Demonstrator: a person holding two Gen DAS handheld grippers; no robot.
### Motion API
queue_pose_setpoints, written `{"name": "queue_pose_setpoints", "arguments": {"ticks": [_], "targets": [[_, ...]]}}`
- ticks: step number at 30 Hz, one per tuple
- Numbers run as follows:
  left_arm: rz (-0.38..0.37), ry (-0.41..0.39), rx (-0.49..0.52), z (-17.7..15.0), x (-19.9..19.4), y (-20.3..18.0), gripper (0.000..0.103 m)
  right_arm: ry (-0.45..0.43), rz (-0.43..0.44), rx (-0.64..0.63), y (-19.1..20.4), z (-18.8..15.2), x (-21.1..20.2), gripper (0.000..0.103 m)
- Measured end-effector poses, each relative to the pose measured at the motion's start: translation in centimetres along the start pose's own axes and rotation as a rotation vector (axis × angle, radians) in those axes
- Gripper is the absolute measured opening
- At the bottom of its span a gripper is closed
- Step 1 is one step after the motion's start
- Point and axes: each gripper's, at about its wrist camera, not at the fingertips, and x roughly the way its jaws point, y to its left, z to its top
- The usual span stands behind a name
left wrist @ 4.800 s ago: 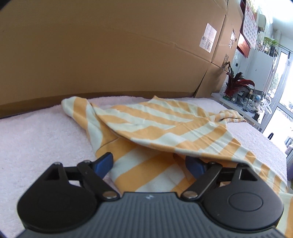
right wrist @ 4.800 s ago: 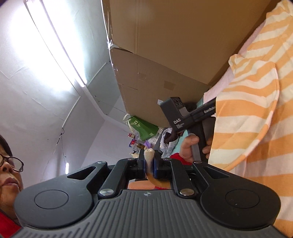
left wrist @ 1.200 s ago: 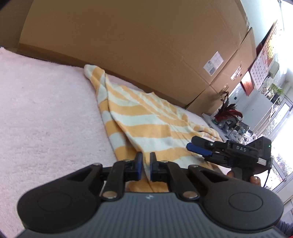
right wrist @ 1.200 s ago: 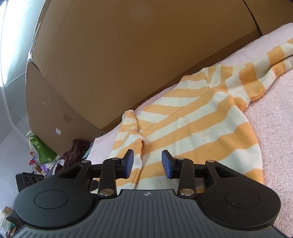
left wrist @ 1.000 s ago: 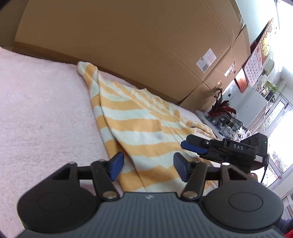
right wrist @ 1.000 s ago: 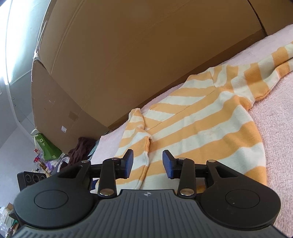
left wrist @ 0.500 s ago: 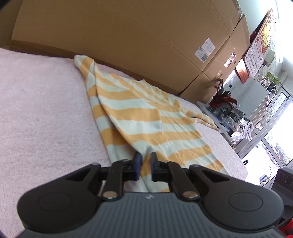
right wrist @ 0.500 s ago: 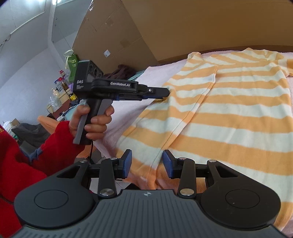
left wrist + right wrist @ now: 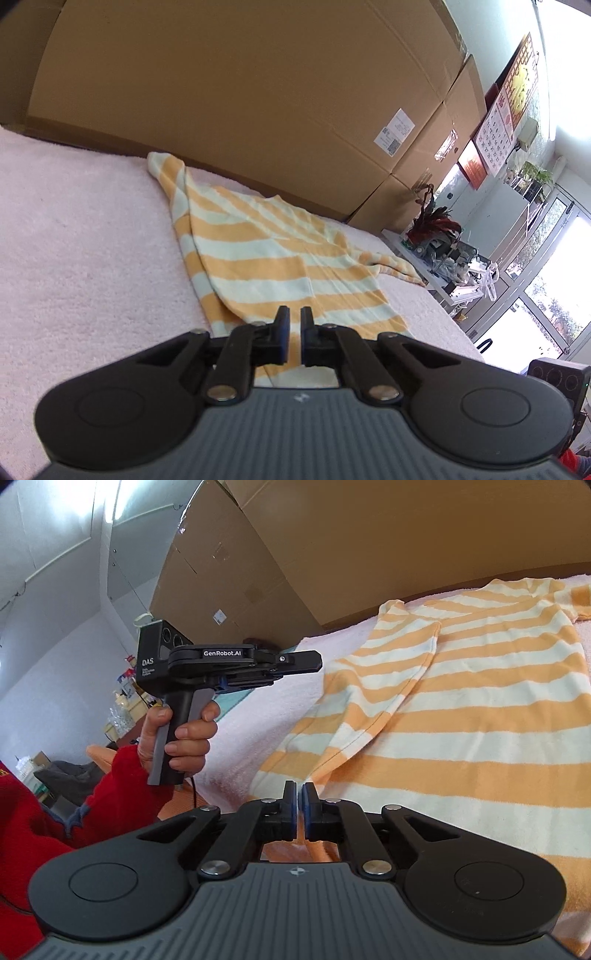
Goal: Fold clothes
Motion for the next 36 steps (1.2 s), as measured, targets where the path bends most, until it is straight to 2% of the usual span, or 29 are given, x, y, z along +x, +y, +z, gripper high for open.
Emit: {"name": "queue_pose_setpoints", "arguments": {"ticks": [2,3,5,8,9,11,14,15,16,19,21,22,23,24,25,27,33,36], "targets": [[0.017,0.021,0.009,-0.3,0.2,0.0,0.0,0.007,-0.016,0.016,-0.3,0.1,0.0,0.008],[0.023,0.039,0.002,-0.6,0.5,0.2,0.0,0.005,-0.042,0.002,-0.2,0.1,0.0,0.013],[0.034,0.073,-0.013,-1.2,0.9,0.4,0.0,-0.003,-0.089,-0.024,0.0,0.1,0.1,0.014],[0.007,0.097,-0.022,-2.3,0.6,0.2,0.002,-0.042,-0.041,-0.059,1.1,0.4,-0.3,0.018],[0.003,0.093,-0.017,-2.6,0.1,-0.1,0.006,-0.048,-0.014,-0.077,1.5,0.5,-0.2,0.019],[-0.002,0.088,-0.01,-3.1,-0.8,-0.6,0.023,-0.044,0.016,-0.116,2.3,0.6,0.3,0.019],[-0.022,0.108,0.008,-3.9,-1.5,-1.5,0.027,0.0,0.0,-0.187,3.1,0.5,2.3,0.019],[-0.021,0.117,0.014,-4.1,-1.4,-1.7,0.03,0.017,-0.015,-0.215,3.3,0.4,3.0,0.019],[-0.01,0.132,0.02,-4.3,-1.1,-1.8,0.039,0.033,-0.029,-0.235,3.3,0.4,3.7,0.019],[0.015,0.152,0.028,-4.8,-0.7,-2.1,0.039,0.047,-0.042,-0.271,3.4,0.3,4.6,0.022],[0.021,0.142,0.038,-5.1,-0.7,-2.3,0.033,0.043,-0.051,-0.289,3.5,0.2,4.6,0.022],[0.03,0.137,0.048,-5.2,-0.7,-2.4,0.012,0.039,-0.065,-0.3,3.6,0.1,4.7,0.018],[0.039,0.132,0.058,-5.4,-0.6,-2.6,0.0,0.034,-0.076,-0.312,3.7,0.0,4.7,0.014],[0.048,0.133,0.071,-5.6,-0.5,-2.7,0.0,0.031,-0.085,-0.318,3.7,-0.1,4.8,0.005],[0.058,0.133,0.084,-5.8,-0.4,-2.8,0.0,0.028,-0.095,-0.325,3.7,-0.1,4.8,0.001],[0.06,0.123,0.093,-6.0,-0.8,-3.1,0.0,0.021,-0.111,-0.336,3.7,-0.2,4.8,0.001],[0.048,0.063,0.085,-5.8,-3.5,-3.9,0.0,0.003,-0.026,-0.29,3.5,0.2,3.6,0.001],[0.05,0.058,0.08,-5.9,-4.6,-4.1,0.0,0.008,0.011,-0.272,3.5,0.2,3.1,0.001]]}}
